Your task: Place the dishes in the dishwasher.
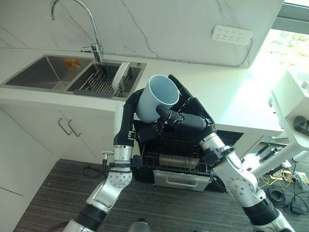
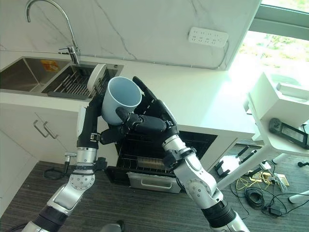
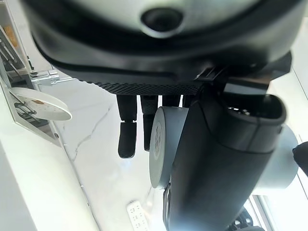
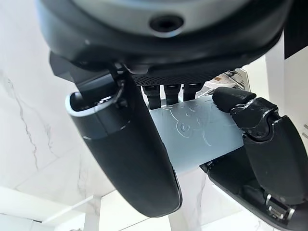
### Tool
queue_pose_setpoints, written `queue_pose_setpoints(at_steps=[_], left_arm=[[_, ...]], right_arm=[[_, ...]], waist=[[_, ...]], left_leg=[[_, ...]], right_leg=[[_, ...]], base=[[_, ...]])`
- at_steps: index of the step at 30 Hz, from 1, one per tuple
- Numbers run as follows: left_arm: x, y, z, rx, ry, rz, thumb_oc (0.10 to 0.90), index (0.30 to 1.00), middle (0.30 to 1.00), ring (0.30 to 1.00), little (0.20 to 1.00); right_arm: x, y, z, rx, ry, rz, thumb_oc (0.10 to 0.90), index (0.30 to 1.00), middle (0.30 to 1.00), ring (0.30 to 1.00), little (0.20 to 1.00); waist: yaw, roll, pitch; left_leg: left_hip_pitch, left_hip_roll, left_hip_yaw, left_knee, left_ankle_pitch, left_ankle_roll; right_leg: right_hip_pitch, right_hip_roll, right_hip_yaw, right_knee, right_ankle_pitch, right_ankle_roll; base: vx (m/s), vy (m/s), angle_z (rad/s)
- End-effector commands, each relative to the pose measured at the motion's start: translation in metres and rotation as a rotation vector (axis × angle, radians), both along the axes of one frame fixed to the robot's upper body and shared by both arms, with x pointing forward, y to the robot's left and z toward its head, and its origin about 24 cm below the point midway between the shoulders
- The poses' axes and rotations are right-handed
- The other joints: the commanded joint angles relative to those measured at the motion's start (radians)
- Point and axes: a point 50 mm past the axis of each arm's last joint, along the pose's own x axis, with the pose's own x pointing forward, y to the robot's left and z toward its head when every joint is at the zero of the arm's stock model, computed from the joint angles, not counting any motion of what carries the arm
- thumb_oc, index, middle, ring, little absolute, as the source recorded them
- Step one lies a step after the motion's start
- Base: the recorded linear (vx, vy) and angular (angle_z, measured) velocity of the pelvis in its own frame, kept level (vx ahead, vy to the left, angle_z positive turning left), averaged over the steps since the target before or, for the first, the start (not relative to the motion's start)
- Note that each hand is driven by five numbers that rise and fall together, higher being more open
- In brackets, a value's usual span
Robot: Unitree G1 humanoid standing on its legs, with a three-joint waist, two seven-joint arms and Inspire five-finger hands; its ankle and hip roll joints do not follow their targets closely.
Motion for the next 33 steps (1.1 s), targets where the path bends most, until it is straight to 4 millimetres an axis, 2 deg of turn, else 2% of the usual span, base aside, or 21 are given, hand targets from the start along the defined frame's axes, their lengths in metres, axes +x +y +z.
queue_pose_setpoints(at_steps=[1,23,24,25,26,33], left_arm=[[-0.016,-0.055,0.036,0.148,-0.262,-0.296,0.400,0.300,0.300,0.300,0.300],[-0.019,-0.062,0.050,0.229,-0.329,-0.327,0.400,0.300,0.300,0.300,0.300],[-0.020,-0.062,0.051,0.231,-0.330,-0.329,0.400,0.300,0.300,0.300,0.300],[-0.020,-0.062,0.052,0.229,-0.329,-0.330,0.400,0.300,0.300,0.300,0.300],[-0.020,-0.062,0.053,0.228,-0.329,-0.332,0.400,0.300,0.300,0.300,0.300],[-0.020,-0.059,0.060,0.221,-0.324,-0.336,0.400,0.300,0.300,0.300,0.300]], right_arm=[[-0.019,0.018,0.086,0.193,-0.422,0.074,0.800,0.900,0.900,0.900,0.900],[-0.021,0.026,0.088,0.093,-0.429,0.008,0.800,0.900,0.900,0.900,0.900],[-0.021,0.026,0.087,0.092,-0.428,0.005,0.598,0.596,0.596,0.596,0.596],[-0.021,0.026,0.087,0.093,-0.428,0.001,0.442,0.364,0.364,0.364,0.364],[-0.021,0.026,0.087,0.095,-0.429,-0.002,0.400,0.300,0.300,0.300,0.300],[-0.021,0.023,0.088,0.100,-0.432,-0.021,0.400,0.300,0.300,0.300,0.300]], waist=[[-0.022,-0.004,-0.059],[-0.027,0.005,-0.062],[-0.027,0.006,-0.062],[-0.027,0.006,-0.062],[-0.027,0.006,-0.062],[-0.026,0.009,-0.061]], left_leg=[[0.061,0.002,0.007,0.060,-0.180,0.030],[0.061,0.004,0.015,0.060,-0.180,0.026],[0.061,0.004,0.014,0.060,-0.180,0.027],[0.061,0.004,0.014,0.060,-0.180,0.027],[0.060,0.004,0.014,0.060,-0.180,0.027],[0.060,0.003,0.014,0.060,-0.178,0.027]], right_leg=[[0.029,-0.010,0.031,-0.033,-0.025,0.055],[0.029,-0.011,0.034,-0.033,-0.028,0.057],[0.029,-0.011,0.034,-0.033,-0.028,0.057],[0.029,-0.011,0.034,-0.033,-0.028,0.057],[0.029,-0.011,0.034,-0.033,-0.028,0.057],[0.031,-0.012,0.030,-0.033,-0.030,0.056]], base=[[0.00,0.000,0.00],[0.00,0.003,-0.01],[0.00,0.000,0.00],[0.00,0.000,0.00],[0.00,0.000,0.00],[0.00,0.000,0.00]])
